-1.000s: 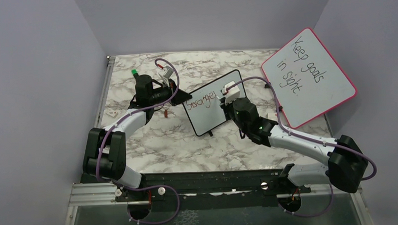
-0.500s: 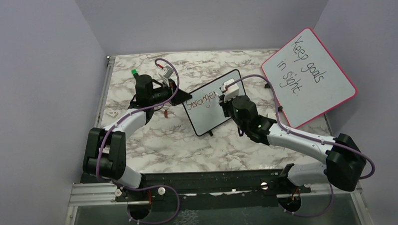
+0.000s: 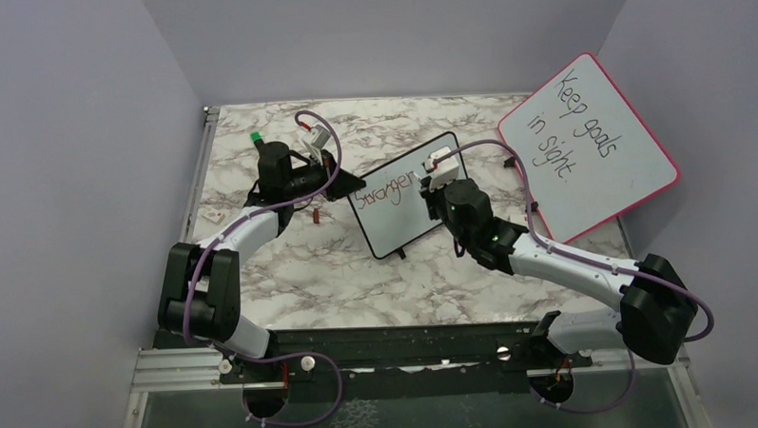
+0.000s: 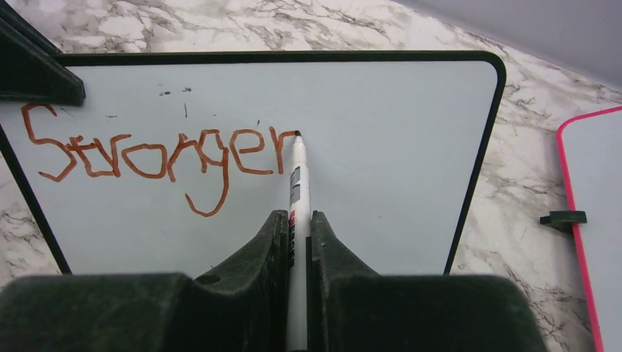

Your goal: Write a sentence on the whiteboard

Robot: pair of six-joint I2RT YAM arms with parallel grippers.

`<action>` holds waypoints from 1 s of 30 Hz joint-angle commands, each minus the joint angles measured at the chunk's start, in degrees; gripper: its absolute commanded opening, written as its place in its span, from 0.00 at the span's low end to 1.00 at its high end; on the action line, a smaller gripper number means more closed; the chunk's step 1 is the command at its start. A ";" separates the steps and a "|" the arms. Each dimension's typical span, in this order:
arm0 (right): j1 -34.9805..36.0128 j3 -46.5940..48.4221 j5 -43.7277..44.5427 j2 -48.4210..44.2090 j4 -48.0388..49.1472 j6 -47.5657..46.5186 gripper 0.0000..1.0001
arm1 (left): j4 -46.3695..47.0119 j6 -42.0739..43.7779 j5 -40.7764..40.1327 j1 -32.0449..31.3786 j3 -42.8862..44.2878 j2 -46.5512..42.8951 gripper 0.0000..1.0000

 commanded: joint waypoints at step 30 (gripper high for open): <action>-2.38 -2.74 1.41 -8.33 -3.04 1.60 0.01 | -6.60 3.38 -3.71 -0.32 -0.50 1.83 0.00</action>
